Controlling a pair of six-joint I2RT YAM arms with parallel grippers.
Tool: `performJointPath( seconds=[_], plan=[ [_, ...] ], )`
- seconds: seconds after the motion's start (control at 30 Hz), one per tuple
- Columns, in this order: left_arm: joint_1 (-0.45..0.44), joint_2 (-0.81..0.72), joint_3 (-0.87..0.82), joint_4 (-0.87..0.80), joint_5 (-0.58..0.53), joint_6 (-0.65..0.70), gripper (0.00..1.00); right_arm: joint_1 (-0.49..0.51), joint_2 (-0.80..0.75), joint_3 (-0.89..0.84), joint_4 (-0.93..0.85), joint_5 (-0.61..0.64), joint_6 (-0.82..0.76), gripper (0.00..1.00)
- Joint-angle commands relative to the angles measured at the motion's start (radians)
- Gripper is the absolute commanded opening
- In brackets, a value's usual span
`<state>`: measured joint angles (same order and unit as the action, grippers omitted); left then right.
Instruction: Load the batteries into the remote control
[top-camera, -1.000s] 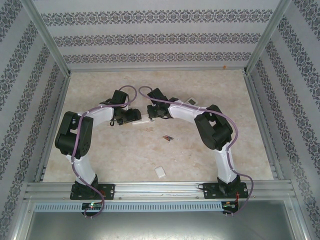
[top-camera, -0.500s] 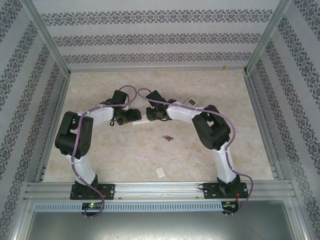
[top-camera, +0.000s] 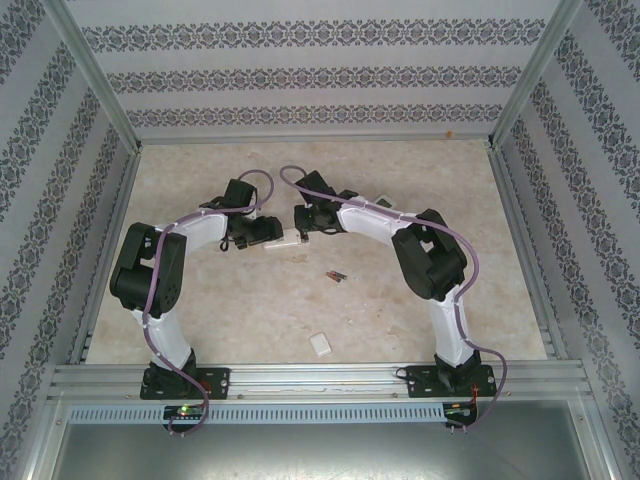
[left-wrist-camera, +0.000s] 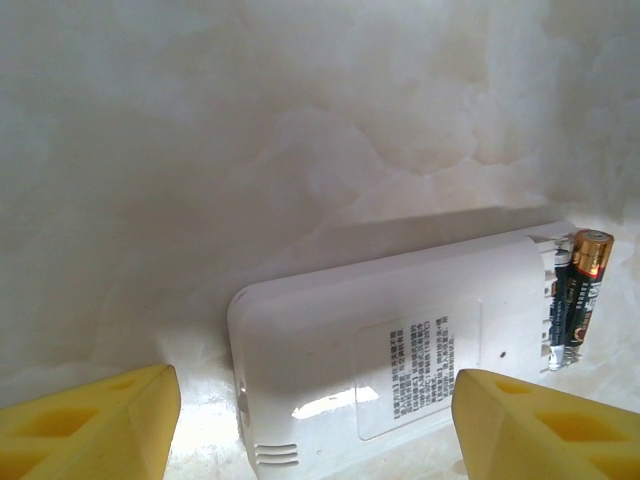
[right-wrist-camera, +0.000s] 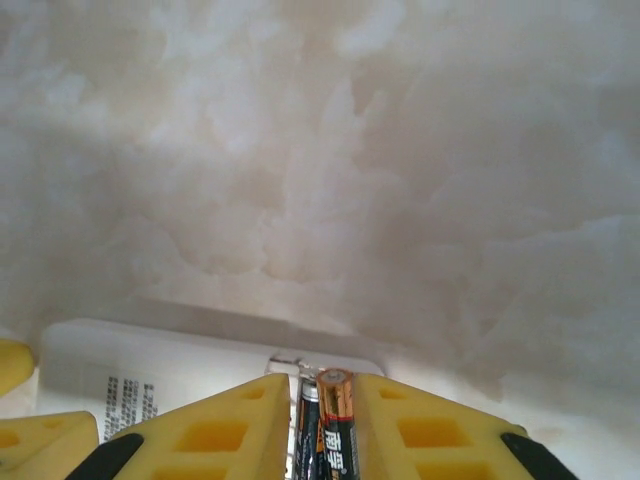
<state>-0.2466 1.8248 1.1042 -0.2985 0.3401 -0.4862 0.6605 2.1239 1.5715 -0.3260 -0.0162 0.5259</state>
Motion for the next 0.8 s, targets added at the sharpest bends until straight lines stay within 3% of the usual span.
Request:
performJointPath(
  seconds=[0.0, 0.77],
  plan=[
    [0.006, 0.02, 0.032, 0.004, 0.012, -0.002, 0.7, -0.006, 0.019, 0.029, -0.021, -0.004, 0.003, 0.24],
    [0.007, 0.034, 0.012, 0.032, 0.035, -0.019, 0.63, 0.024, 0.036, -0.045, -0.013, 0.017, -0.008, 0.14]
  ],
)
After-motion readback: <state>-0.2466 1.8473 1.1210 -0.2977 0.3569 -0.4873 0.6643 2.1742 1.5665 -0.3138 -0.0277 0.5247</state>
